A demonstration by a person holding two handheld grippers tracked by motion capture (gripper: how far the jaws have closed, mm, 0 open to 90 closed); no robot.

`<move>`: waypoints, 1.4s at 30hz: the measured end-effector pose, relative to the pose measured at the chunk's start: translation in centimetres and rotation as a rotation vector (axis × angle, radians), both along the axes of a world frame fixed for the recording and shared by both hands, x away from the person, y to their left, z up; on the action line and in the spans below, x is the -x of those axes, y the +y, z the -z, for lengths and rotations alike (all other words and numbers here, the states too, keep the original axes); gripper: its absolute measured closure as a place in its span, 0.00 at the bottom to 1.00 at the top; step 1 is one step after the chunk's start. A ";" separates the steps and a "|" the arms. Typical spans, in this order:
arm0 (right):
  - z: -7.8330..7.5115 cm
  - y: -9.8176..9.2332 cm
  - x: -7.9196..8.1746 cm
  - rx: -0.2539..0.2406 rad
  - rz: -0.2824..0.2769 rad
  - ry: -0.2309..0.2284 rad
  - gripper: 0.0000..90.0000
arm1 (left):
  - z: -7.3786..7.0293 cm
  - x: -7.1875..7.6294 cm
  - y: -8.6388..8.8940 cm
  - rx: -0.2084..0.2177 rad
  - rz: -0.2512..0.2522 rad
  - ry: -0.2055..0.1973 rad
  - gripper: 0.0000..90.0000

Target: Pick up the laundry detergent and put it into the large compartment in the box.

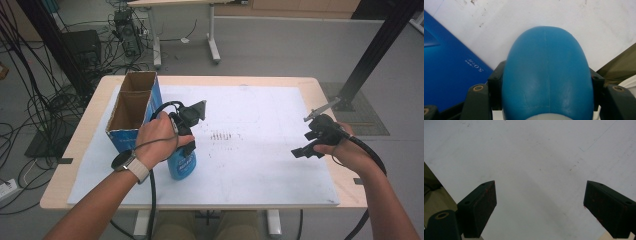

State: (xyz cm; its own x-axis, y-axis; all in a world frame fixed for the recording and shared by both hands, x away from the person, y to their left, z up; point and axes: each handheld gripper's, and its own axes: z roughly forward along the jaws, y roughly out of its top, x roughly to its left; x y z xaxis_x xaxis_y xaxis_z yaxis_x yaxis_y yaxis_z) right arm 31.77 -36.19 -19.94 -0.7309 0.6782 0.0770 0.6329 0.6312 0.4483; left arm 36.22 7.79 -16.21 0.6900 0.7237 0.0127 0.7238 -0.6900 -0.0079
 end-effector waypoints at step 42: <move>-0.3 0.6 -0.2 0.010 -0.004 0.003 0.13 | 0.0 0.2 -0.1 -0.002 -0.012 -0.008 0.42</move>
